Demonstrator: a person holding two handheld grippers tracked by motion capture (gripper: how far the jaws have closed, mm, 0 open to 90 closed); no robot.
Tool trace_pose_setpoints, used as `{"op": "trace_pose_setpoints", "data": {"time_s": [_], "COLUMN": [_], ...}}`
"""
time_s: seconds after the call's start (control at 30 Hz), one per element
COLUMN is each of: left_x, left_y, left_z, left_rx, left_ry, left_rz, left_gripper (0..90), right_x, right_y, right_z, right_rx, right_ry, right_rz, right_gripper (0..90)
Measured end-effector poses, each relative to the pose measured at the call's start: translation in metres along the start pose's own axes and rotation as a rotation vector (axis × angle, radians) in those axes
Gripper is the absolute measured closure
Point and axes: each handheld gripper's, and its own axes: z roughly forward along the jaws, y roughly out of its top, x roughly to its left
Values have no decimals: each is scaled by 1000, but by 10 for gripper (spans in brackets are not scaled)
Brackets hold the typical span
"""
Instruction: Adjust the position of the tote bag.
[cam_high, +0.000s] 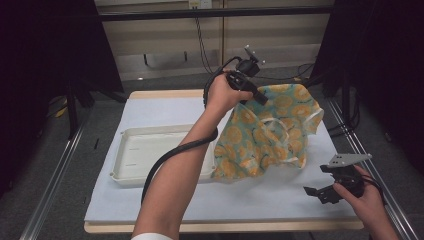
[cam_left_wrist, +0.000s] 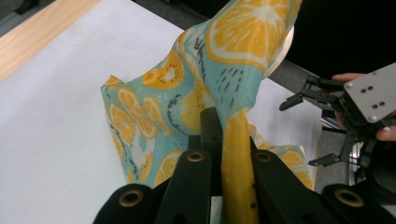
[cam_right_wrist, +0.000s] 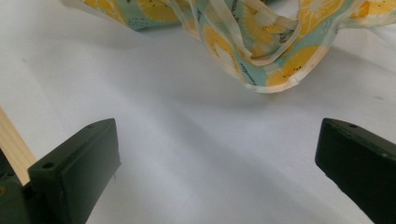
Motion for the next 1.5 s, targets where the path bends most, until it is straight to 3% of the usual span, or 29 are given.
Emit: {"op": "trace_pose_setpoints", "data": {"time_s": [0.07,0.13,0.17,0.23,0.3,0.33,0.37,0.4,0.43,0.5,0.6,0.7,0.73,0.77,0.87,0.93,1.0,1.03,1.1,1.13,1.17,1.27,1.37,1.5], "left_x": [-4,-5,-8,-11,-17,-17,-16,-16,-10,-9,-11,-12,-13,-13,-13,-18,-19,-20,-22,-22,-21,-20,-21,-21], "left_y": [6,9,17,21,30,30,32,32,29,26,27,28,29,29,26,21,18,16,8,8,4,-3,-9,-17], "left_z": [1,3,5,6,11,11,14,14,17,16,10,7,6,6,6,4,2,1,-6,-6,-12,-19,-23,-26], "left_rx": [15,16,11,0,4,4,20,20,74,61,90,92,120,125,111,84,65,62,74,74,69,58,79,87], "left_ry": [21,-2,-40,-55,-127,-127,-155,-155,-123,-145,-110,-96,-106,-90,-104,-95,-76,-50,-27,-27,20,41,60,49], "left_rz": [46,43,70,82,156,156,204,204,189,210,250,241,273,277,256,268,245,236,167,167,138,103,78,80], "left_gripper": [900,900,900,900,900,900,900,900,900,900,900,900,900,900,899,859,692,692,504,437,393,284,236,226], "right_x": [0,0,0,0,0,0,-1,-1,-1,-1,-1,-1,-1,0,1,2,2,2,1,1,1,1,1,2], "right_y": [0,0,1,1,0,0,-1,-1,-1,-2,-2,0,2,2,5,6,8,8,10,10,14,20,25,33], "right_z": [0,0,0,0,0,0,0,0,0,-1,-2,-3,-3,-3,-4,-4,-6,-6,-6,-6,-6,-7,-8,-10], "right_rx": [0,2,1,1,0,0,2,3,3,0,-2,1,-5,-5,-8,-8,-8,-8,-4,-4,8,19,22,28], "right_ry": [1,0,1,2,1,1,2,2,-2,1,0,-6,-4,-3,-4,-10,-13,-13,-3,-3,-6,-12,0,-6], "right_rz": [1,3,-5,-5,-3,-3,-2,2,1,-3,-3,-8,-11,-7,-19,-21,-23,-23,-22,-22,-33,-37,-55,-70], "right_gripper": [0,0,0,0,0,0,0,0,0,0,0,0,0,0,0,0,0,0,0,0,0,0,0,4]}}
